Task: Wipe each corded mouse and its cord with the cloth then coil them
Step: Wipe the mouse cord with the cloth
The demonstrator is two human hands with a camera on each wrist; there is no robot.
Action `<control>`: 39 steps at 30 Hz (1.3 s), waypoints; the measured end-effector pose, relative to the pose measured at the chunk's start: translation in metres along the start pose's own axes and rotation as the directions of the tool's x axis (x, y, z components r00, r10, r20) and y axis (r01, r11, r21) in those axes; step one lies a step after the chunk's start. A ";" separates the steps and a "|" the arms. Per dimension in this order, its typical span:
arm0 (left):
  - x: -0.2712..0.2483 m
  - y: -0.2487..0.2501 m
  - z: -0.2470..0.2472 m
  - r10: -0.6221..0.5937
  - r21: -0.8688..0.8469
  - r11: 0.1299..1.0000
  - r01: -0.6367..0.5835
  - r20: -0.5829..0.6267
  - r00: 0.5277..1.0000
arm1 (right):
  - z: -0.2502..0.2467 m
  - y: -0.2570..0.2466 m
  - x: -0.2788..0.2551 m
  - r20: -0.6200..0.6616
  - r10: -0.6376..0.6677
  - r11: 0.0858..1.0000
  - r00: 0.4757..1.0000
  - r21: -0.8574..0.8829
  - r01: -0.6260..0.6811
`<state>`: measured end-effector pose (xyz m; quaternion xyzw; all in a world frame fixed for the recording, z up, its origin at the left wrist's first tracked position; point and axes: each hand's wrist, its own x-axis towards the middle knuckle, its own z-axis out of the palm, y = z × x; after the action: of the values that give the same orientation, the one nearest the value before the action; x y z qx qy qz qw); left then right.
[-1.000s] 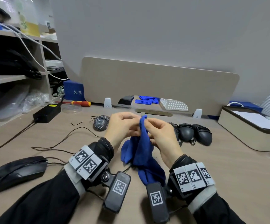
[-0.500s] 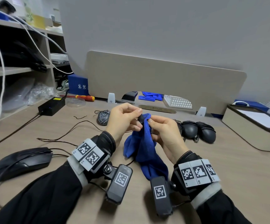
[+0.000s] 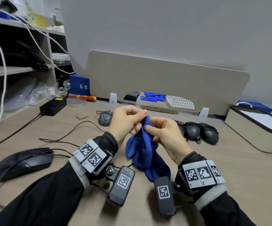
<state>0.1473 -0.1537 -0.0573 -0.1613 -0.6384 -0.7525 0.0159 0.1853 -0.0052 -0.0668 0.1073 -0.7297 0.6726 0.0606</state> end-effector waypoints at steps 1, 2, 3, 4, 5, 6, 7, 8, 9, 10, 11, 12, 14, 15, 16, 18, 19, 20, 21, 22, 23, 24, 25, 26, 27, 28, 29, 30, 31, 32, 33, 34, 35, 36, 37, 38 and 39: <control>0.000 0.000 0.000 -0.006 -0.002 1.000 0.006 -0.005 1.000 | -0.001 0.000 0.000 0.036 0.009 1.000 0.999 0.029 -0.011; 0.001 0.000 -0.001 -0.012 -0.005 1.000 0.012 -0.012 1.000 | -0.001 0.001 0.000 0.075 0.021 0.998 0.997 0.059 -0.025; 0.001 0.001 -0.001 -0.018 -0.009 1.000 0.018 -0.023 1.000 | -0.002 0.000 0.001 0.104 0.035 0.995 0.994 0.086 -0.044; 0.002 0.000 -0.002 -0.021 -0.016 1.000 0.021 -0.032 0.999 | -0.002 0.001 0.001 0.112 0.049 0.993 0.992 0.105 -0.061; 0.003 0.000 -0.003 -0.023 -0.023 0.999 0.022 -0.039 0.999 | -0.003 0.000 0.001 0.104 0.065 0.990 0.992 0.117 -0.077; 0.003 0.000 -0.003 -0.024 -0.030 0.999 0.022 -0.043 0.999 | -0.003 0.001 0.001 0.086 0.081 0.988 0.993 0.121 -0.091; 0.003 0.000 -0.004 -0.026 -0.037 0.999 0.024 -0.046 0.999 | -0.004 0.001 0.001 0.069 0.094 0.987 0.993 0.126 -0.102; 0.003 -0.001 -0.004 -0.030 -0.048 0.998 0.027 -0.049 0.998 | -0.004 0.001 0.002 0.052 0.103 0.986 0.993 0.130 -0.109; 0.003 0.000 -0.004 -0.034 -0.060 0.998 0.031 -0.051 0.998 | -0.005 0.002 0.002 0.034 0.108 0.984 0.994 0.137 -0.112; 0.003 0.000 -0.004 -0.037 -0.070 0.997 0.033 -0.051 0.998 | -0.005 0.003 0.003 0.013 0.110 0.983 0.994 0.147 -0.111; 0.003 0.001 -0.005 -0.038 -0.075 0.997 0.034 -0.052 0.998 | -0.005 0.003 0.004 -0.006 0.113 0.981 0.994 0.161 -0.110; 0.003 0.001 -0.005 -0.037 -0.077 0.997 0.033 -0.055 0.998 | -0.006 0.003 0.004 -0.026 0.117 0.978 0.993 0.175 -0.110; 0.003 0.002 -0.005 -0.032 -0.072 0.997 0.027 -0.069 0.997 | -0.006 0.003 0.005 -0.054 0.125 0.973 0.991 0.204 -0.111; 0.003 0.002 -0.005 -0.030 -0.067 0.997 0.025 -0.075 0.997 | -0.006 0.003 0.005 -0.063 0.127 0.971 0.990 0.212 -0.111; 0.003 0.001 -0.006 -0.028 -0.063 0.998 0.023 -0.079 0.996 | -0.006 0.002 0.005 -0.070 0.130 0.970 0.989 0.216 -0.112; 0.003 0.001 -0.006 -0.021 -0.058 0.998 0.017 -0.077 0.997 | -0.006 0.002 0.004 -0.088 0.131 0.967 0.987 0.229 -0.108; 0.003 0.001 -0.006 -0.017 -0.058 0.998 0.013 -0.069 0.997 | -0.007 0.001 0.004 -0.099 0.126 0.967 0.987 0.236 -0.099; 0.003 0.001 -0.006 -0.009 -0.057 0.998 0.006 -0.058 0.998 | -0.007 0.001 0.004 -0.110 0.114 0.969 0.987 0.233 -0.086; 0.002 0.000 -0.006 0.005 -0.051 0.999 -0.008 -0.043 0.999 | -0.007 0.001 0.004 -0.115 0.099 0.974 0.988 0.217 -0.072; 0.001 0.000 -0.006 0.029 -0.037 0.999 -0.030 -0.023 0.999 | -0.006 0.002 0.004 -0.115 0.083 0.981 0.990 0.185 -0.061; 0.000 0.000 -0.005 0.063 -0.014 0.998 -0.062 0.003 0.998 | -0.004 0.002 0.004 -0.107 0.076 0.987 0.991 0.153 -0.059; -0.001 0.000 -0.004 0.101 0.012 0.995 -0.102 0.033 0.994 | -0.003 0.002 0.003 -0.094 0.082 0.989 0.992 0.127 -0.070; -0.002 -0.001 -0.003 0.139 0.034 0.989 -0.141 0.058 0.989 | -0.002 0.003 0.003 -0.082 0.100 0.990 0.992 0.112 -0.090; -0.003 -0.001 -0.003 0.170 0.048 0.984 -0.174 0.074 0.983 | -0.003 0.003 0.003 -0.073 0.114 0.989 0.991 0.101 -0.106; -0.003 0.000 -0.003 0.192 0.053 0.979 -0.197 0.082 0.978 | -0.004 0.003 0.003 -0.066 0.125 0.988 0.990 0.098 -0.118; -0.003 0.000 -0.003 0.208 0.054 0.976 -0.213 0.085 0.974 | -0.006 0.003 0.004 -0.054 0.133 0.987 0.990 0.104 -0.127; -0.003 0.000 -0.003 0.221 0.053 0.973 -0.226 0.086 0.971 | -0.008 0.002 0.004 -0.036 0.141 0.982 0.989 0.133 -0.135; -0.002 0.001 -0.003 0.230 0.052 0.971 -0.235 0.085 0.969 | -0.011 0.002 0.004 -0.017 0.149 0.974 0.989 0.176 -0.144; -0.002 0.001 -0.003 0.232 0.047 0.971 -0.236 0.082 0.969 | -0.013 0.001 0.004 0.001 0.159 0.961 0.987 0.229 -0.154; -0.001 0.000 -0.004 0.231 0.037 0.972 -0.234 0.073 0.970 | -0.014 0.001 0.004 0.014 0.167 0.947 0.986 0.275 -0.164; -0.001 0.000 -0.005 0.229 0.025 0.973 -0.231 0.062 0.971 | -0.015 0.000 0.005 0.023 0.176 0.936 0.984 0.305 -0.175; 0.000 0.000 -0.006 0.227 0.010 0.974 -0.228 0.049 0.973 | -0.016 0.000 0.005 0.030 0.183 0.932 0.983 0.312 -0.183; 0.001 0.000 -0.007 0.225 -0.007 0.974 -0.225 0.040 0.974 | -0.014 0.000 0.004 0.037 0.191 0.934 0.981 0.299 -0.193; 0.002 -0.001 -0.008 0.222 -0.022 0.975 -0.221 0.034 0.974 | -0.012 0.000 0.004 0.048 0.200 0.940 0.979 0.272 -0.206; 0.002 -0.001 -0.009 0.219 -0.031 0.975 -0.218 0.036 0.975 | -0.010 -0.001 0.003 0.063 0.214 0.944 0.975 0.242 -0.223; 0.003 -0.002 -0.009 0.220 -0.031 0.975 -0.219 0.041 0.975 | -0.009 -0.001 0.003 0.085 0.224 0.947 0.971 0.217 -0.238; 0.003 -0.002 -0.009 0.222 -0.024 0.975 -0.221 0.048 0.974 | -0.008 -0.002 0.002 0.110 0.226 0.949 0.968 0.199 -0.245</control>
<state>0.1426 -0.1616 -0.0593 -0.2505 -0.6094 -0.7477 0.0823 0.1831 0.0025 -0.0640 0.0540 -0.6635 0.7435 -0.0632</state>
